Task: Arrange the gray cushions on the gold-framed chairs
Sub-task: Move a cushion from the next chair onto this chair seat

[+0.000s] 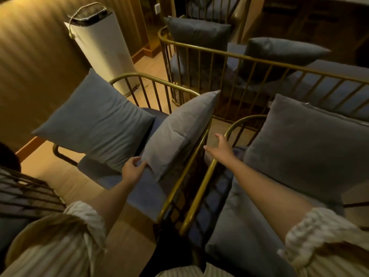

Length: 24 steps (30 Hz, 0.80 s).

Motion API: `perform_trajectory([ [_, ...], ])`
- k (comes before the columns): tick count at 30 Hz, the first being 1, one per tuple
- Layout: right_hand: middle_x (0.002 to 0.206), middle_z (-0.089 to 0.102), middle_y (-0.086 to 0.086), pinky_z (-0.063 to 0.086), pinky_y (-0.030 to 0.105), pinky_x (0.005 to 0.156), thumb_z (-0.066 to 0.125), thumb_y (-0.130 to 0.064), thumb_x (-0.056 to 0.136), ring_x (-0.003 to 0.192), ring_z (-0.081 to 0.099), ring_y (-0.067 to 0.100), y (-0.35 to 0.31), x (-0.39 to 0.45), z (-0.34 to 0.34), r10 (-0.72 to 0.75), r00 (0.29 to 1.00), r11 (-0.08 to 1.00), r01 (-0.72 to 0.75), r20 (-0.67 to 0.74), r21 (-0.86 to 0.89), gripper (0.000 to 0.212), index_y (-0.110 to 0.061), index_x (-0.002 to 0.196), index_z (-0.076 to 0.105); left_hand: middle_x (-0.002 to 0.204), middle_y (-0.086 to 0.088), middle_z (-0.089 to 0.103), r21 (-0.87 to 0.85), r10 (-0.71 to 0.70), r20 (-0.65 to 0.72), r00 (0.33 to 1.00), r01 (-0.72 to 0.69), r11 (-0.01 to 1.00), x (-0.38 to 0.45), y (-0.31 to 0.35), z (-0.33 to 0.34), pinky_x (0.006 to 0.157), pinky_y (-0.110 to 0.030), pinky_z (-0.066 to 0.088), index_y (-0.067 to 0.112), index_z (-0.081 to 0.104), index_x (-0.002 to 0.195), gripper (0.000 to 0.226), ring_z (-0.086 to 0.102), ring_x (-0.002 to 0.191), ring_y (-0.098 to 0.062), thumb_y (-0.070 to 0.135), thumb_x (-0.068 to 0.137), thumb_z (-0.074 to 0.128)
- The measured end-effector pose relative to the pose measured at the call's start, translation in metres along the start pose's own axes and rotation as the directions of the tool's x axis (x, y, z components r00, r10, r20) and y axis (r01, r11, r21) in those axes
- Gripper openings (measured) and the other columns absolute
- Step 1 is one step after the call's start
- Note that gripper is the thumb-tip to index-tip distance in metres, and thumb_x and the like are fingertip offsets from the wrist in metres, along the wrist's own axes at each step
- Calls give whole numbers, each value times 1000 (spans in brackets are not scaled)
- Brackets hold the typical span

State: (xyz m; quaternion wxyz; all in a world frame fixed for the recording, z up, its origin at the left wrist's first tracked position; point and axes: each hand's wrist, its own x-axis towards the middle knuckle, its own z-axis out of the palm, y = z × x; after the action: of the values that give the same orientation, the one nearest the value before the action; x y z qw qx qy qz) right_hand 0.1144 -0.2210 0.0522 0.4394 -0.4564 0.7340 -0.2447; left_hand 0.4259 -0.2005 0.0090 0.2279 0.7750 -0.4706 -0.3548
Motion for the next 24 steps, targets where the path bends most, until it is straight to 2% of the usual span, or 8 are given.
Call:
perform_trajectory([
  [3,154,40,12,38,39,109,70,-39,88,138,42,32,-19,13,33,89,996,994,-87,-27,66,79,-17,151,29,131,-22,60,12,-44,89,995,43,999,34,-14,-6,103,-45,43,0,55,132,46,55,122,-39,21,92,67],
  [7,159,29,12,35,42,111,69,-49,85,143,35,33,-42,39,80,187,976,969,-165,-111,182,93,-16,155,19,134,-22,58,-17,-103,225,969,109,994,95,-20,-8,97,-38,43,-1,52,134,47,55,122,-37,16,92,66],
  [11,160,20,14,34,51,112,73,-58,77,145,28,37,-64,68,119,325,904,925,-243,-277,292,108,-19,157,11,140,-20,53,-26,-129,330,935,145,989,153,-19,4,93,-36,46,0,49,138,53,54,124,-36,24,93,65],
  [14,162,14,14,32,56,112,77,-66,66,146,22,39,-76,85,147,389,854,907,-289,-345,307,126,-24,157,-1,140,-19,54,-38,-133,369,920,158,987,192,-15,21,95,-35,43,0,48,139,55,53,125,-35,30,95,61],
  [17,160,17,14,36,58,109,76,-76,53,144,26,39,-77,96,167,405,804,913,-327,-436,245,138,-31,155,-6,127,-21,60,-52,-108,398,911,140,989,224,-8,42,93,-36,43,-1,56,129,45,56,117,-35,33,99,53],
  [20,159,19,12,39,55,105,80,-70,55,142,28,36,-71,105,173,409,772,913,-336,-487,234,135,-31,155,-3,97,-16,59,-20,-92,442,892,112,993,255,-3,65,76,-36,40,4,64,103,48,55,90,-29,46,101,41],
  [22,157,22,10,41,54,103,80,-66,59,141,29,36,-65,108,173,396,767,918,-334,-505,213,131,-30,155,-1,94,-21,63,10,-71,475,877,75,997,274,-3,79,72,-40,41,4,66,98,59,56,84,-28,54,100,34],
  [24,155,24,9,43,54,103,80,-67,59,140,30,35,-59,110,174,371,764,928,-318,-528,192,130,-30,155,0,98,-27,66,26,-72,499,864,68,997,292,-4,94,73,-41,43,3,68,98,68,61,87,-35,59,99,30],
])
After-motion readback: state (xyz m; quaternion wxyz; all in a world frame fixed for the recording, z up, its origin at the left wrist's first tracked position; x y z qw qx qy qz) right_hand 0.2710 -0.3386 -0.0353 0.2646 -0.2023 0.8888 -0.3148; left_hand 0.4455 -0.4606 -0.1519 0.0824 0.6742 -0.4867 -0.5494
